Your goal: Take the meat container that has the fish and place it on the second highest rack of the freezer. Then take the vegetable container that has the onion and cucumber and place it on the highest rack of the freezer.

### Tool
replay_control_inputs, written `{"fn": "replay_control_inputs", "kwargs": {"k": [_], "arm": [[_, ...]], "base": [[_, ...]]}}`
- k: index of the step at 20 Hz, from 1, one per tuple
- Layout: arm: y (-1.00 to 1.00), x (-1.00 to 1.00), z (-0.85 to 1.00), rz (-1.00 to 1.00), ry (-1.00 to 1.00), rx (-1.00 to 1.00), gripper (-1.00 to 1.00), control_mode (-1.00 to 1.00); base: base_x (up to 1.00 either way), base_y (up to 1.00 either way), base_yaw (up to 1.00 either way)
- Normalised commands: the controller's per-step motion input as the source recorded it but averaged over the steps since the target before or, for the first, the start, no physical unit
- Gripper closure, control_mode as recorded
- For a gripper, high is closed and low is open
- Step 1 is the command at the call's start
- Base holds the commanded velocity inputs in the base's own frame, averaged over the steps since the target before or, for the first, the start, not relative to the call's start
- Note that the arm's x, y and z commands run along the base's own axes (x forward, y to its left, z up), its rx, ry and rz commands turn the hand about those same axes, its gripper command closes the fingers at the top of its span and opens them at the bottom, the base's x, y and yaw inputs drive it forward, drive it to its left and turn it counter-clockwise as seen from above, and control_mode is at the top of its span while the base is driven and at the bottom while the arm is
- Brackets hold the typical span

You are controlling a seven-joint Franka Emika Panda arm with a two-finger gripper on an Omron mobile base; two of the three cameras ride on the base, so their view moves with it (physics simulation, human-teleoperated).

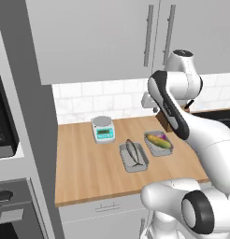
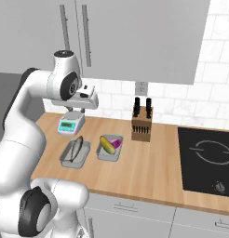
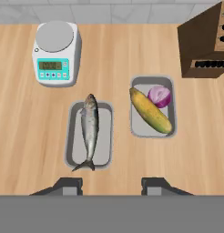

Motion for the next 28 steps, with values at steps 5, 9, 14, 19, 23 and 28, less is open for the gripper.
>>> {"fn": "replay_control_inputs", "kwargs": {"k": [5, 9, 14, 19, 23, 28], "arm": [[-0.02, -0.24, 0.0, 0.0, -0.03, 0.0, -1.0, -1.0], [-0.09, -0.16, -0.6, 0.0, 0.0, -0.04, -1.0, -1.0], [0.2, -0.98, -0.99, 0.19, -0.47, -0.01, -1.0, -1.0], [0.67, -0.22, -0.89, 0.61, -0.09, -0.04, -1.0, -1.0], [0.75, 0.05, -0.87, 0.37, 0.19, -0.2, -1.0, -1.0], [0.55, 0.44, -0.66, 0.18, 0.32, -0.27, -1.0, -1.0]], "base": [[0.0, 0.0, 0.0], [0.0, 0.0, 0.0], [0.0, 0.0, 0.0], [0.0, 0.0, 0.0], [0.0, 0.0, 0.0], [0.0, 0.0, 0.0]]}}
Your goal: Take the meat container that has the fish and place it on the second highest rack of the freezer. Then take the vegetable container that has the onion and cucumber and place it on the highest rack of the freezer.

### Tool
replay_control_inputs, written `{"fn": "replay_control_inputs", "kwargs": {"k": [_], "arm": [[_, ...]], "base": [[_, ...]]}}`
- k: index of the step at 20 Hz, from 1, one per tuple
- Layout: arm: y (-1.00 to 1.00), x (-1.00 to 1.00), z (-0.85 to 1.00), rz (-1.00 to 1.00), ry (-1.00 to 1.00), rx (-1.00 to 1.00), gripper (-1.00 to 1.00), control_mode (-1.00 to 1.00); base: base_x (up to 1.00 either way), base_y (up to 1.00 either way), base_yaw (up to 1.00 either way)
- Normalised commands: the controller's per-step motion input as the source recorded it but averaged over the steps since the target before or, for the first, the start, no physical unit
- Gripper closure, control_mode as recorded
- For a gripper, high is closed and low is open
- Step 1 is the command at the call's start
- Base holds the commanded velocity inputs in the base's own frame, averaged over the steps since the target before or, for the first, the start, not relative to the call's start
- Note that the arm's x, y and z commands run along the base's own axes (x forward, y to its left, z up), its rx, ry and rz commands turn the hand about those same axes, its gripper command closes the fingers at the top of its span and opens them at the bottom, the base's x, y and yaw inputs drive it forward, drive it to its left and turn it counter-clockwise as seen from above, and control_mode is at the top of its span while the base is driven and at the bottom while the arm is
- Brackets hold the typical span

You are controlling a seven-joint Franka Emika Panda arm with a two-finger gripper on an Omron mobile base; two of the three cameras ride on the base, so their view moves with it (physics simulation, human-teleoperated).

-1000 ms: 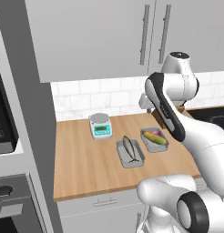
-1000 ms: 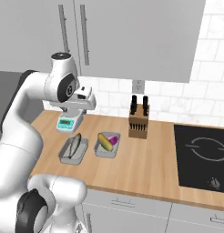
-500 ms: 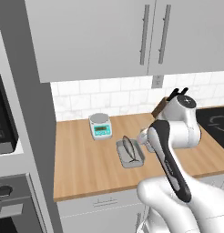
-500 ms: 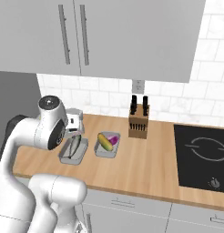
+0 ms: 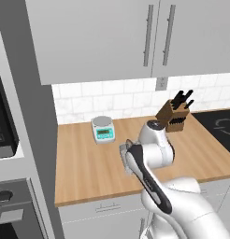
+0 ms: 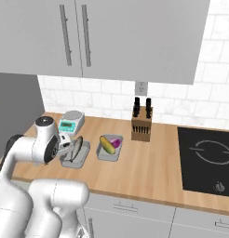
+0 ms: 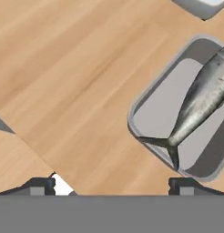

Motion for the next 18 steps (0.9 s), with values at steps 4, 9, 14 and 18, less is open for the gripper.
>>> {"fn": "replay_control_inputs", "kwargs": {"k": [4, 9, 14, 18], "arm": [[0.03, 0.54, -0.54, 0.01, 0.22, -0.17, -1.0, -1.0], [-0.2, 0.71, -0.31, 0.01, 0.07, 0.0, -1.0, -1.0], [-0.5, 0.45, -0.43, 0.07, 0.01, 0.0, -1.0, -1.0], [-0.09, -0.06, -0.35, 0.15, 0.0, 0.0, -1.0, -1.0]], "base": [[0.0, 0.0, 0.0], [0.0, 0.0, 0.0], [0.0, 0.0, 0.0], [0.0, 0.0, 0.0]]}}
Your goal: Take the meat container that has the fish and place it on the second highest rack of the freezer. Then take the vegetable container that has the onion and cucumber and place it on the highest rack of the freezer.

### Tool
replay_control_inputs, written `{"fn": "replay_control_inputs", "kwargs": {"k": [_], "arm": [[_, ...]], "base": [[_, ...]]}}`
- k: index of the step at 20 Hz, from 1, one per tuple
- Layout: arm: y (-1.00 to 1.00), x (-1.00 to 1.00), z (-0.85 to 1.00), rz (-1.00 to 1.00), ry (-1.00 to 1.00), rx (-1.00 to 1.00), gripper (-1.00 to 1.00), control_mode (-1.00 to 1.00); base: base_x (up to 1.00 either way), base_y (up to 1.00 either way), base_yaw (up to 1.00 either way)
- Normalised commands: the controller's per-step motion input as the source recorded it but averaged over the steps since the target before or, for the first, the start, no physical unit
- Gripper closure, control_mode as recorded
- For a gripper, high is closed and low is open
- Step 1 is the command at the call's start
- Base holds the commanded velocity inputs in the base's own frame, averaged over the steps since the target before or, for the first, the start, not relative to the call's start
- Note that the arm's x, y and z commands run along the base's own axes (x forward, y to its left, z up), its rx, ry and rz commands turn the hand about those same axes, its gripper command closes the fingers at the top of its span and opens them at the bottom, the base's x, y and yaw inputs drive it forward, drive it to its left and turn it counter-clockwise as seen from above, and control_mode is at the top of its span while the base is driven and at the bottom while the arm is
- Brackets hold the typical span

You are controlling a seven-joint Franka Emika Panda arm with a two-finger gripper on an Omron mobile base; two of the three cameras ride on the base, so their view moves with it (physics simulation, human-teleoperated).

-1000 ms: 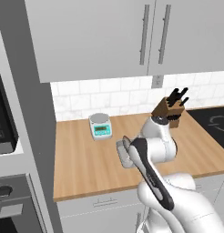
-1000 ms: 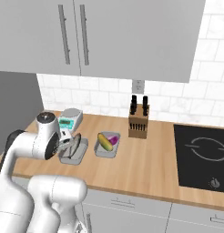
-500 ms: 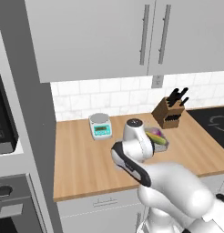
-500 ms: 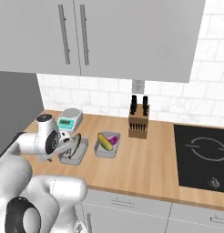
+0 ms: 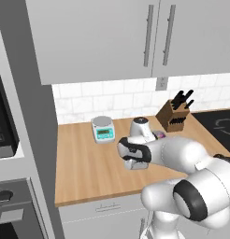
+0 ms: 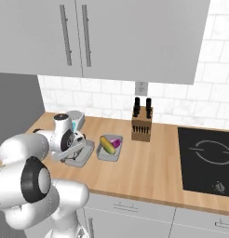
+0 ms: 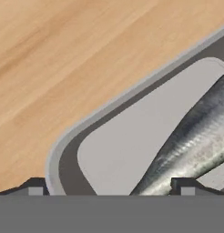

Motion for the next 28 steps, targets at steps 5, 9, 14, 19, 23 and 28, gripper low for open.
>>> {"fn": "replay_control_inputs", "kwargs": {"k": [5, 9, 14, 19, 23, 28], "arm": [[0.0, -0.49, -0.15, 0.19, 0.0, 0.0, -1.0, -1.0], [-0.14, -0.6, -0.04, 0.13, -0.06, 0.0, -1.0, -1.0], [-0.24, -0.03, -0.03, 0.06, -0.02, 0.0, -1.0, -1.0], [-0.21, 0.35, -0.14, 0.06, 0.0, 0.0, -1.0, -1.0], [-0.11, 0.0, -0.47, 0.09, 0.0, 0.0, -1.0, -1.0], [-0.03, 0.0, -0.52, 0.1, 0.01, 0.0, -1.0, -1.0]], "base": [[0.0, 0.0, 0.0], [0.0, 0.0, 0.0], [0.0, 0.0, 0.0], [0.0, 0.0, 0.0], [0.0, 0.0, 0.0], [0.0, 0.0, 0.0]]}}
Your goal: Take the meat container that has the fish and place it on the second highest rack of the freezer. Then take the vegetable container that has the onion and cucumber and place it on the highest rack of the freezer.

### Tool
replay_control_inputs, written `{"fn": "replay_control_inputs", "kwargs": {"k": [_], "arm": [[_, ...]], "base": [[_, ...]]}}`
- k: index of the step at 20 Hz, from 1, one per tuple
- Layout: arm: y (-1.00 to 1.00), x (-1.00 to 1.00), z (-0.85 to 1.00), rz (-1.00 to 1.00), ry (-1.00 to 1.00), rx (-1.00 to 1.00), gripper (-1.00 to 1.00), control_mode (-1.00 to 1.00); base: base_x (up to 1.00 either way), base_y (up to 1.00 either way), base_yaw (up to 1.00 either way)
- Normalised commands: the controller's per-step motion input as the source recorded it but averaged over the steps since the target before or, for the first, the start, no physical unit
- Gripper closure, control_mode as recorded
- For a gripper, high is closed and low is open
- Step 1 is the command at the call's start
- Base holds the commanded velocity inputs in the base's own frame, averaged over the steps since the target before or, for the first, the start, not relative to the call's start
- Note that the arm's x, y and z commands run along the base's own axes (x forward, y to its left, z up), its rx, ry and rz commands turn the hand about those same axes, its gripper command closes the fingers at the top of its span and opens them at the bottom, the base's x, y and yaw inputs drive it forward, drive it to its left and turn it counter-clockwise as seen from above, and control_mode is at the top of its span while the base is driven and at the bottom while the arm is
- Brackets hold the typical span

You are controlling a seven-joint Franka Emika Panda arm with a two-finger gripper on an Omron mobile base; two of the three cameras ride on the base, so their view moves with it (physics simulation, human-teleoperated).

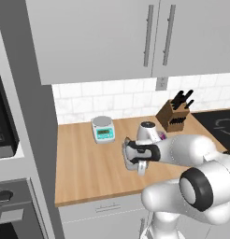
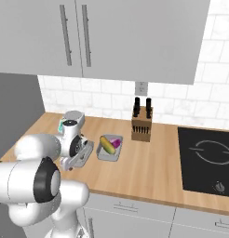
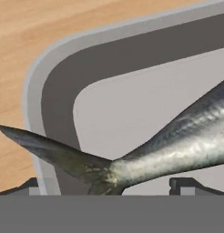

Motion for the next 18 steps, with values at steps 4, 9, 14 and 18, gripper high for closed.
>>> {"fn": "replay_control_inputs", "kwargs": {"k": [4, 9, 14, 18], "arm": [[0.0, 0.0, -0.5, 0.11, 0.03, 0.0, 1.0, -1.0], [0.0, -0.03, -0.09, 0.02, -0.01, 0.0, 1.0, -1.0], [0.0, -0.6, 0.0, 0.04, -0.28, 0.0, 1.0, -1.0], [0.01, -0.93, 0.52, 0.08, -0.42, 0.0, 1.0, -1.0]], "base": [[0.0, 0.0, 0.0], [0.0, 0.0, 0.0], [0.0, 0.0, 0.0], [0.0, 0.0, 0.0]]}}
